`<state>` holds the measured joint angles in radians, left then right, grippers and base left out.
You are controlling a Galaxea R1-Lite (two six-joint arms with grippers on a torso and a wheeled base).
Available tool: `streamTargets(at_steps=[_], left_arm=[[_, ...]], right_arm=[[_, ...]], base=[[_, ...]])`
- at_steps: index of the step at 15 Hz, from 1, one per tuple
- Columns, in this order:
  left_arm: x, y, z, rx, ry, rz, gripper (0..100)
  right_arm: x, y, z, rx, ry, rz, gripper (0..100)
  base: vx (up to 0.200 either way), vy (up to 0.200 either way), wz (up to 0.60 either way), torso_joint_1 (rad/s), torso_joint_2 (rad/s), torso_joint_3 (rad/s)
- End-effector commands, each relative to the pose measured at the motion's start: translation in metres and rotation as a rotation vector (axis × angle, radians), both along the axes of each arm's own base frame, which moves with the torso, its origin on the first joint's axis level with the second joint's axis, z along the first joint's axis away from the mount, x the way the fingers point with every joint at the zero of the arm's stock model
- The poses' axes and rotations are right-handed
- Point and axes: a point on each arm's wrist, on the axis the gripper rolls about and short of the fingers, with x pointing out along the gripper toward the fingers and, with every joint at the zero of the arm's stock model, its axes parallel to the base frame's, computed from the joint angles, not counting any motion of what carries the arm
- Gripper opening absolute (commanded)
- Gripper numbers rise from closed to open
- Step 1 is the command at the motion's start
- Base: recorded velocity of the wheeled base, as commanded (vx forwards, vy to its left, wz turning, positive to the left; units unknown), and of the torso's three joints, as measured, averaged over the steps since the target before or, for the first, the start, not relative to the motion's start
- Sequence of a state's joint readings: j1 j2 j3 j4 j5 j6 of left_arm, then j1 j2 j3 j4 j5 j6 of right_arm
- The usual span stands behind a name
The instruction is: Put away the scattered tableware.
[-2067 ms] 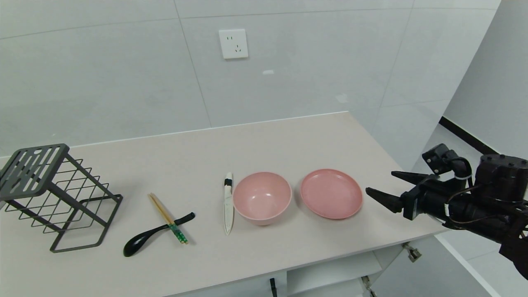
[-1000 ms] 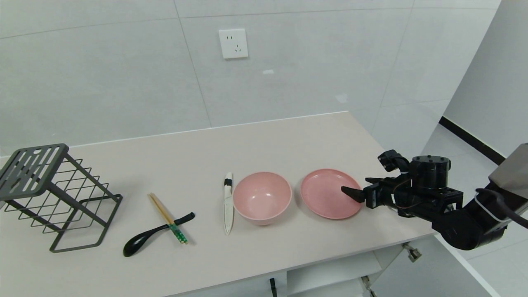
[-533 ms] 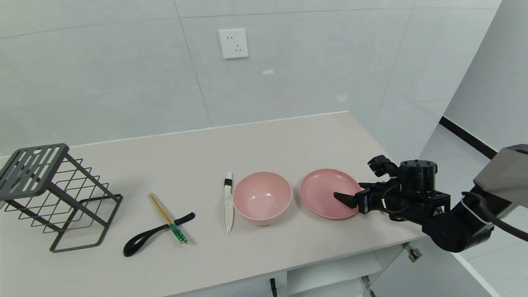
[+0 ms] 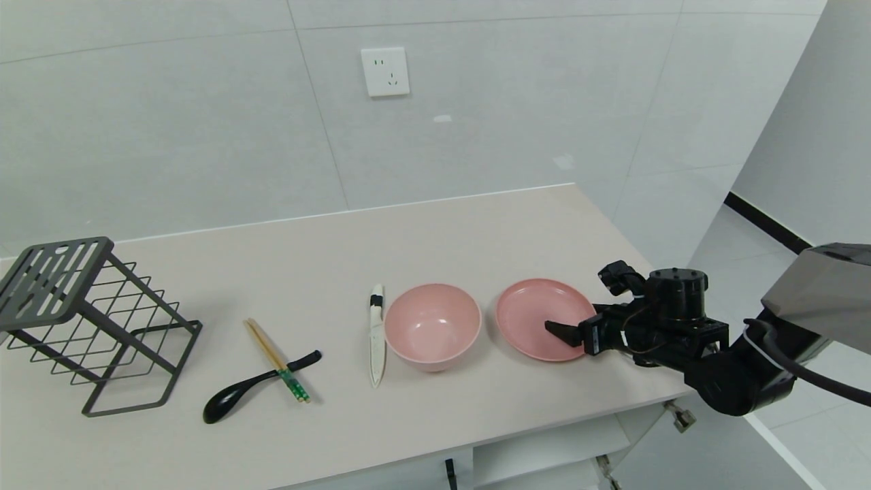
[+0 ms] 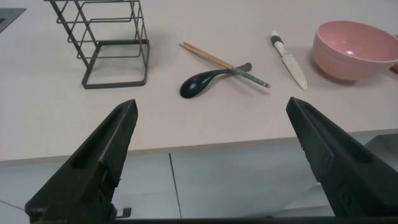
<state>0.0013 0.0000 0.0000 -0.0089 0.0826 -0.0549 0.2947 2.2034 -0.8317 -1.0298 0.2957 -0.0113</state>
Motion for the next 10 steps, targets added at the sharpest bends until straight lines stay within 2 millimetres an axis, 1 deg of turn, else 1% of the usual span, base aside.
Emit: streamTargets(at_steps=[1, 2, 3, 6, 8, 10], left_arm=[[0.000, 0.000, 0.000, 0.000, 0.000, -0.001, 100], [0.000, 0.000, 0.000, 0.000, 0.000, 0.001, 100], [0.000, 0.000, 0.000, 0.000, 0.000, 0.001, 100], [0.000, 0.000, 0.000, 0.000, 0.000, 0.001, 100], [0.000, 0.000, 0.000, 0.000, 0.000, 0.001, 100], [0.000, 0.000, 0.000, 0.000, 0.000, 0.001, 100]], right_arm=[[0.001, 0.001, -0.006, -0.005, 0.014, 0.004, 100], [0.000, 0.001, -0.005, -0.005, 0.013, 0.004, 100], [0.000, 0.001, -0.005, -0.005, 0.013, 0.004, 0], [0.001, -0.004, -0.011, -0.028, 0.025, -0.040, 0], [0.005, -0.017, -0.017, -0.079, 0.013, -0.067, 0], [0.007, -0.021, -0.018, -0.090, 0.009, -0.075, 0]], base=[[0.000, 0.000, 0.00, 0.000, 0.00, 0.000], [0.000, 0.000, 0.00, 0.000, 0.00, 0.000], [0.000, 0.000, 0.00, 0.000, 0.00, 0.000], [0.000, 0.000, 0.00, 0.000, 0.00, 0.000], [0.000, 0.000, 0.00, 0.000, 0.00, 0.000], [0.000, 0.000, 0.00, 0.000, 0.00, 0.000]])
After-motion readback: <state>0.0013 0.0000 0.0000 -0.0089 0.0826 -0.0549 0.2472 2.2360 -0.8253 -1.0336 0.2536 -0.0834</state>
